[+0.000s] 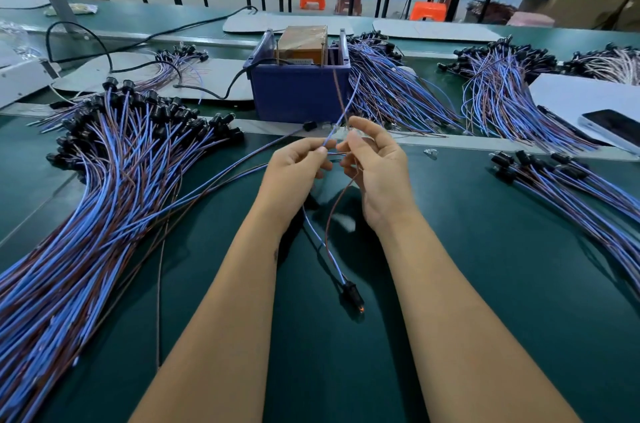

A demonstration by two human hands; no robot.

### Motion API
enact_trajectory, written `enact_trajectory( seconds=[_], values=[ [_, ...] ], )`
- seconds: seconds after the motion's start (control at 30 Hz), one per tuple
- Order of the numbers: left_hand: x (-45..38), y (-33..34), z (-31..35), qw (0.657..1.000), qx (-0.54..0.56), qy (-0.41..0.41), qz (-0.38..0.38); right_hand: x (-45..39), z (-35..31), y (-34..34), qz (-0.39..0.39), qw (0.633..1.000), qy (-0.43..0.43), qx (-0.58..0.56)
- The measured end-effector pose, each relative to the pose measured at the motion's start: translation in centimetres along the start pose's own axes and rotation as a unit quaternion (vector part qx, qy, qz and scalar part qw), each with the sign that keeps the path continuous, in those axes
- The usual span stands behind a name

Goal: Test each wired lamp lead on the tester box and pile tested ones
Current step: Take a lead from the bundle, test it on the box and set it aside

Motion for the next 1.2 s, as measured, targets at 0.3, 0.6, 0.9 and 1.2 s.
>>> enact_trajectory(
  seconds=[0.3, 0.6, 0.9, 1.2],
  values=[
    [0.2, 0.1, -0.1, 0.999, -0.032, -0.027, -0.034, 0.4, -0.5, 0.0, -0.018, 0.999, -0.049, 0.014],
    [0.6, 0.9, 0.0, 0.990, -0.018, -0.029, -0.135, 0.6, -0.7, -0.2, 0.020, 0.996, -0.071, 0.046],
    [0.5, 0.2, 0.2, 0.986, 0.086, -0.038, -0.138, 0.5, -0.1, -0.1, -0.035, 0.998, -0.024, 0.052],
    [0.3, -1.1, 0.5, 0.934, 0.326, -0.047, -0.139, 1.7, 0.4, 1.6, -0.328, 0.944, 0.024, 0.022]
  ],
)
Point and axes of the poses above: each hand's wrist, its own x-axis away from the middle knuckle, its own y-axis out of the palm, z = x × y, the point moved 4 cm from there along -x, towards the middle knuckle, and after that the axes turned 6 degrees about -y, right-handed, at the moved point
